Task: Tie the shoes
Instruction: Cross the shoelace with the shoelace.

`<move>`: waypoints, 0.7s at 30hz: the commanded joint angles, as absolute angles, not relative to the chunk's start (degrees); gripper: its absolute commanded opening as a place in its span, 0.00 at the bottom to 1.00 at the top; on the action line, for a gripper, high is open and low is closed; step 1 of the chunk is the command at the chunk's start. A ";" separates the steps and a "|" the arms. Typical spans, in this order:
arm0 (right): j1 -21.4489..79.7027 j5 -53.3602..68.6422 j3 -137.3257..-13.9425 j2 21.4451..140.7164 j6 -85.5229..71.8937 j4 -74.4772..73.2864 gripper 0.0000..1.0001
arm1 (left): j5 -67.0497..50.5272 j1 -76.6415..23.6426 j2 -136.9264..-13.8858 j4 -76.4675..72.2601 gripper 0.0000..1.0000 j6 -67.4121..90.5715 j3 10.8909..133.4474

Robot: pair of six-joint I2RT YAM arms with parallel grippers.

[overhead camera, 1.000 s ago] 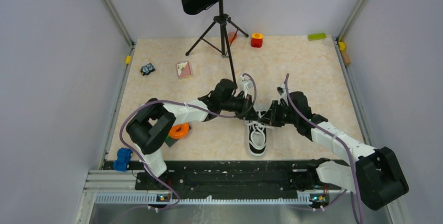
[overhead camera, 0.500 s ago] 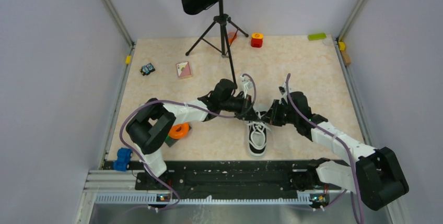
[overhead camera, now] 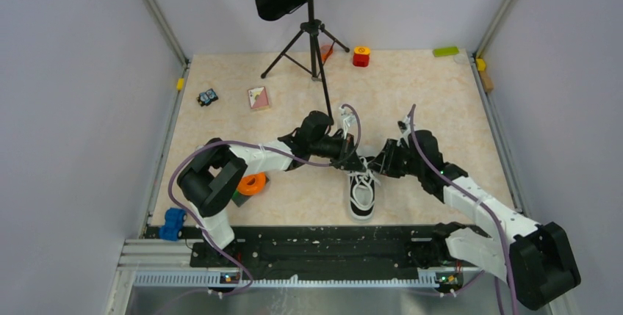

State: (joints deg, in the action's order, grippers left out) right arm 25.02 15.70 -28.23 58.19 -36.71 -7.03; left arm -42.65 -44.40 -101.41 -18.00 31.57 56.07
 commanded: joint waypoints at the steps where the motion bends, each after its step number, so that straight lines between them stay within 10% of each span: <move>1: 25.40 14.37 -28.92 54.75 -37.18 -8.69 0.30 | -44.53 -44.56 -100.47 -21.02 0.00 31.11 56.07; 10: 25.40 14.65 -29.03 53.03 -38.15 -10.00 0.31 | -45.24 -44.60 -101.34 -20.57 0.00 30.71 57.11; 17: 25.40 17.36 -29.17 54.75 -37.88 -8.40 0.00 | -45.22 -44.56 -101.68 -21.18 0.00 31.05 57.49; 21: 25.41 17.68 -29.44 54.68 -37.97 -8.56 0.00 | -45.61 -44.56 -101.95 -21.10 0.00 31.05 57.89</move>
